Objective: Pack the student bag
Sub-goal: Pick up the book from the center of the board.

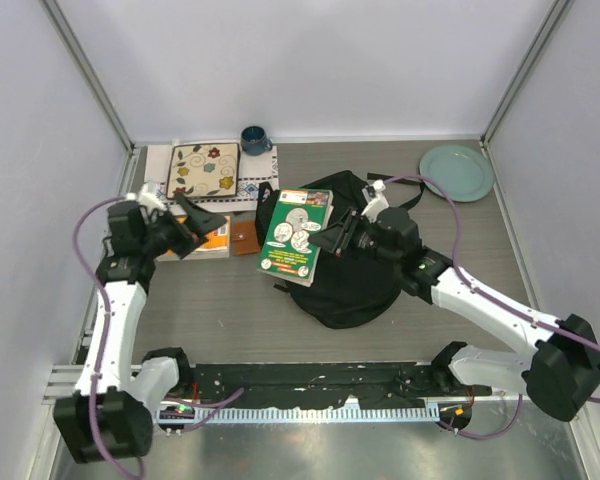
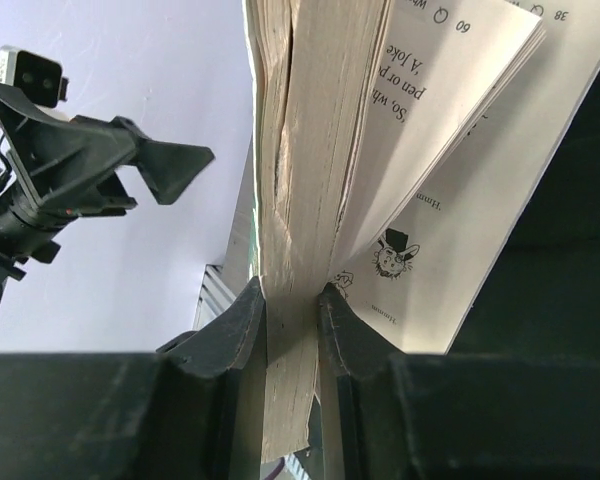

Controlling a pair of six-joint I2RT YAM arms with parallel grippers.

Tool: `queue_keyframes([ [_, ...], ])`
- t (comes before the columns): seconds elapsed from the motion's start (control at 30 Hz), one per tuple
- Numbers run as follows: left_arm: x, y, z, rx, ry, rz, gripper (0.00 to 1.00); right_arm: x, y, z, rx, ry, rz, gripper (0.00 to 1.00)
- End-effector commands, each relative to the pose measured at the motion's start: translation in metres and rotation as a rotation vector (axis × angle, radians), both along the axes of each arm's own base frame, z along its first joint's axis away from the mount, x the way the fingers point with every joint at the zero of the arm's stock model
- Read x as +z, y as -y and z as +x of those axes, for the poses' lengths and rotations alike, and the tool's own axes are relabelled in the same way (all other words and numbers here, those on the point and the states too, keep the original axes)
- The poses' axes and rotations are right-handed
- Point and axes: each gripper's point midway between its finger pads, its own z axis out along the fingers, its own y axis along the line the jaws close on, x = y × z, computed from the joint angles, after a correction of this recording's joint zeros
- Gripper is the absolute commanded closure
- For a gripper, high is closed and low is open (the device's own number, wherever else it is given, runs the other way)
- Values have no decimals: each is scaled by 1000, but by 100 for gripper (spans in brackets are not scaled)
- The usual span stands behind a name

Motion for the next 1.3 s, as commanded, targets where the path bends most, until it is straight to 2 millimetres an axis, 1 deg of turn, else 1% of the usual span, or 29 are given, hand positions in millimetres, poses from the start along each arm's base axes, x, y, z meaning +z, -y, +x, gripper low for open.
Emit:
queue_keyframes([
  [0.0,33,77,9,-277,141,-20,1,43,14,-6,23,96,81,100],
  [0.03,43,88,13,-315,191,-19,1,48,19,-7,17,108,89,100],
  [0.07,47,108,5,-398,212,-33,0,49,20,-9,24,108,91,100],
  [0.1,46,117,7,-435,215,-38,0,49,20,-13,44,111,96,100],
  [0.13,58,126,6,-477,271,-48,0,53,22,-16,53,117,104,100],
  [0.17,64,141,-5,-567,299,-76,0,54,22,-18,67,120,108,100],
  [0.23,72,154,-5,-629,339,-100,0,60,24,-27,97,131,124,100],
  [0.3,76,167,-14,-709,359,-122,0,63,26,-30,106,140,132,100],
  [0.33,75,172,-13,-730,360,-133,0,66,26,-33,118,145,138,100],
  [0.4,76,181,-19,-777,365,-151,0,71,27,-37,132,158,149,100],
  [0.57,70,190,-18,-811,354,-189,0,78,28,-44,153,168,178,100],
  [0.6,68,191,-20,-820,352,-201,3,80,27,-45,159,179,189,100],
  [0.63,73,192,-22,-844,382,-213,5,82,27,-46,166,185,200,100],
  [0.67,72,194,-23,-849,360,-241,8,83,26,-49,179,187,211,100],
  [0.7,71,196,-23,-856,355,-255,14,84,25,-49,187,194,221,100],
  [0.73,75,197,-22,-863,379,-264,15,85,24,-49,192,195,224,100],
  [0.87,70,198,-18,-858,358,-273,13,87,23,-51,201,199,245,100],
  [0.97,66,198,-15,-847,345,-271,8,89,26,-50,187,208,244,100],
  [1.27,53,198,-12,-839,316,-245,9,89,30,-53,180,218,241,100],
])
